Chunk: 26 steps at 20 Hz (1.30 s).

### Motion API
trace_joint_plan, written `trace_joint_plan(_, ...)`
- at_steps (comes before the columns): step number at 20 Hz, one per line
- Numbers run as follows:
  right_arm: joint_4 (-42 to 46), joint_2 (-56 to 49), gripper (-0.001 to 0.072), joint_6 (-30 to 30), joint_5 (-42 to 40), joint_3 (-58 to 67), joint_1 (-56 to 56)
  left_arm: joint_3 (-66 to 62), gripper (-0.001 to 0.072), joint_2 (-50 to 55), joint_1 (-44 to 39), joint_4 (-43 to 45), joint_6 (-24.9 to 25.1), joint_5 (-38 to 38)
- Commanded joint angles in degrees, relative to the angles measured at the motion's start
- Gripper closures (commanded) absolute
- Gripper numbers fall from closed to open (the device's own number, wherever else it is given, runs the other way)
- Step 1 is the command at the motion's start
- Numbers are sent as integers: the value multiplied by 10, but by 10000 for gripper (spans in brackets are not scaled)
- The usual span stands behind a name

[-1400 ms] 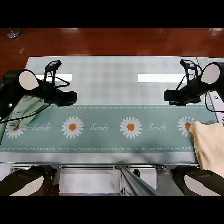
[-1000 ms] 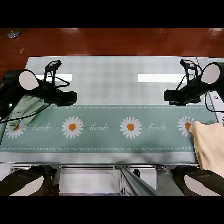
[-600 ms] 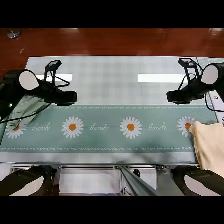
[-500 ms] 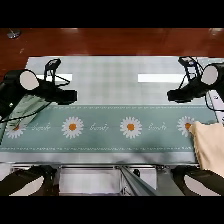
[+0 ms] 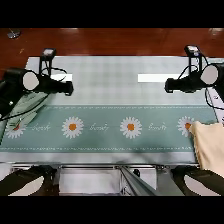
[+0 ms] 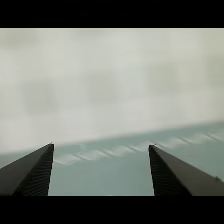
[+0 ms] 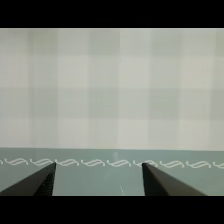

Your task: Fold the shirts.

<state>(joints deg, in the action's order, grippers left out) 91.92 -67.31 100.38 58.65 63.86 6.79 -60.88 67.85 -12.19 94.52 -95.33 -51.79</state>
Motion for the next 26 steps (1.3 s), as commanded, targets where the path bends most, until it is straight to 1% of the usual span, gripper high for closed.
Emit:
trace_joint_plan(1,8,0,90,25,-31,0,0,-18,3,0,56,194,-26,45)
trace_joint_plan(2,8,0,91,25,-30,0,0,-18,3,1,93,217,-50,59)
trace_joint_plan(4,6,0,90,25,-26,0,0,-18,3,6,178,219,-86,99)
trace_joint_plan(5,6,0,91,25,-21,0,0,-18,3,11,216,218,-114,125)
trace_joint_plan(6,5,0,91,25,-16,0,0,-18,4,18,253,208,-146,153)
trace_joint_plan(7,5,0,91,25,-12,0,0,-18,3,28,280,184,-158,169)
trace_joint_plan(9,-2,0,91,25,-8,0,0,-18,3,71,304,149,-157,157)
trace_joint_plan(11,-20,0,91,25,-3,0,0,-18,3,122,298,145,-157,109)
trace_joint_plan(13,-33,0,91,26,-2,0,0,-18,4,162,279,143,-140,49)
trace_joint_plan(15,-33,0,91,27,-2,0,0,-18,5,185,258,134,-116,10)
trace_joint_plan(17,-37,0,91,27,-2,0,0,-18,8,192,245,132,-114,-14)
trace_joint_plan(18,-42,0,91,27,-2,0,0,-18,25,192,242,125,-100,-22)
trace_joint_plan(19,-46,0,91,27,-2,0,0,-18,233,192,242,107,-81,-33)
trace_joint_plan(20,-48,0,91,27,-1,0,0,-18,680,192,243,70,-40,-43)
trace_joint_plan(21,-52,0,91,27,2,1,0,-23,684,191,243,28,0,-57)
trace_joint_plan(22,-54,0,91,27,6,1,0,-35,684,188,243,-10,21,-71)
trace_joint_plan(25,-56,19,92,27,10,1,0,-101,684,132,243,-108,28,-76)
trace_joint_plan(26,-55,35,91,26,10,1,0,-131,684,104,243,-142,46,-75)
